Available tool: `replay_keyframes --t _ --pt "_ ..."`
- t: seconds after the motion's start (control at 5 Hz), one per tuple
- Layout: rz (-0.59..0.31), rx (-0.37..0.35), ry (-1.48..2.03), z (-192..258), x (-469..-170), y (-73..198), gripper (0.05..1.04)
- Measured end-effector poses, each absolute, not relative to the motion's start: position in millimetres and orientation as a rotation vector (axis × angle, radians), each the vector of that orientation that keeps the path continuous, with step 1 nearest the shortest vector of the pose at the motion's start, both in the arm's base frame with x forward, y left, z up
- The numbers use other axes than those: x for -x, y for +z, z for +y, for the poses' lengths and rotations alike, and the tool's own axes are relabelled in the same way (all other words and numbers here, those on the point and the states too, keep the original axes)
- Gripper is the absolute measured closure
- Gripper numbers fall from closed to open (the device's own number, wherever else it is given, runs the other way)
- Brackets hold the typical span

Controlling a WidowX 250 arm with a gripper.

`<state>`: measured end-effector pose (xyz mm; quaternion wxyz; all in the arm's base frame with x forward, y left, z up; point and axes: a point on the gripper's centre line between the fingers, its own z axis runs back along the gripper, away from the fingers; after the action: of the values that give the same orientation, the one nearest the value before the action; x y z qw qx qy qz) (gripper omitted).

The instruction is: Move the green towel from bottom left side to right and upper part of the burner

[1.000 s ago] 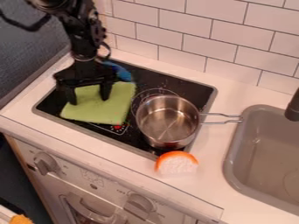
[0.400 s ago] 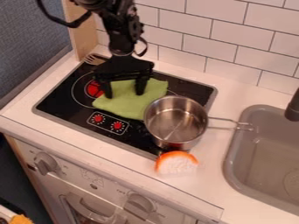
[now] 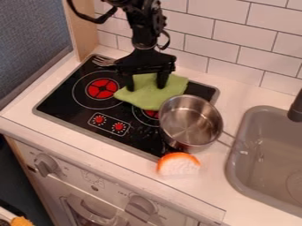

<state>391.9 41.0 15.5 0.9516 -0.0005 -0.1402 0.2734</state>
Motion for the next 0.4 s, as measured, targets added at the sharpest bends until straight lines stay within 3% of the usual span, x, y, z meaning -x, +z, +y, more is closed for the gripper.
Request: replay_keyframes --t 0.4 --pt "-0.289 0.029 0.532 32.4 -405.0 16.7 0.083"
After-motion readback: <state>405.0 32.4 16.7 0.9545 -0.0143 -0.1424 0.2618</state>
